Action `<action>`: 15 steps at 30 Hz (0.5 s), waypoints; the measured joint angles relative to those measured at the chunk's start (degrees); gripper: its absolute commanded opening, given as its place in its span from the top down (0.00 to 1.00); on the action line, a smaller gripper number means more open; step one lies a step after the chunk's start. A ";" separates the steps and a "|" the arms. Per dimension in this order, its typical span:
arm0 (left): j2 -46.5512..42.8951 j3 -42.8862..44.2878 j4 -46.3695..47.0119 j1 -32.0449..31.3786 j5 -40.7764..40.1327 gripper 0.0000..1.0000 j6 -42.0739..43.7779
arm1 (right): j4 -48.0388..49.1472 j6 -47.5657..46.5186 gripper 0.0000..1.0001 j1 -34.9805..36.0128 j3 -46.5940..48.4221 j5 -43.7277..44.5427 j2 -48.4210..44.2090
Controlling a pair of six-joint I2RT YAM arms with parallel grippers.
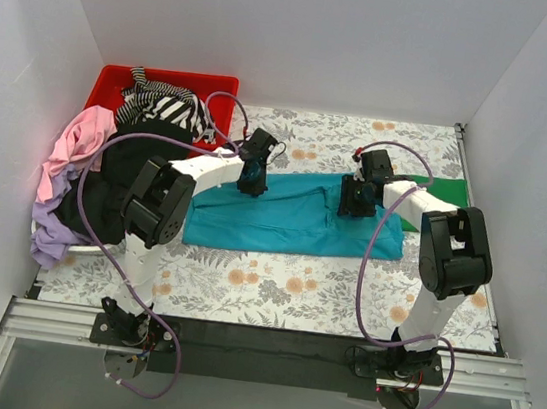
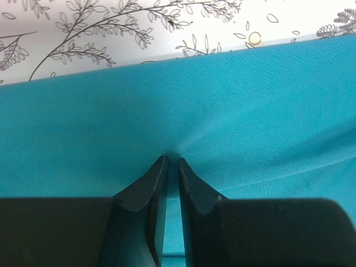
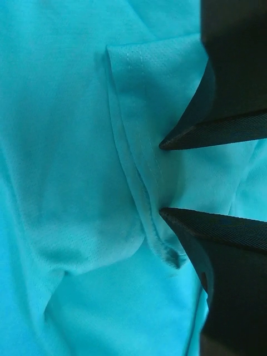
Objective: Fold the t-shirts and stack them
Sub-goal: Fold the tshirt
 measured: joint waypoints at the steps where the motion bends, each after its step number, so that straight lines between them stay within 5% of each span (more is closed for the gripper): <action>1: -0.50 -0.92 0.81 0.00 -0.07 0.88 -0.46 | -0.39 0.07 0.48 0.00 1.36 -0.50 0.79; 15: -10.01 -16.11 8.02 0.37 3.65 0.91 -7.91 | -6.49 0.24 0.48 0.00 28.94 -8.00 20.48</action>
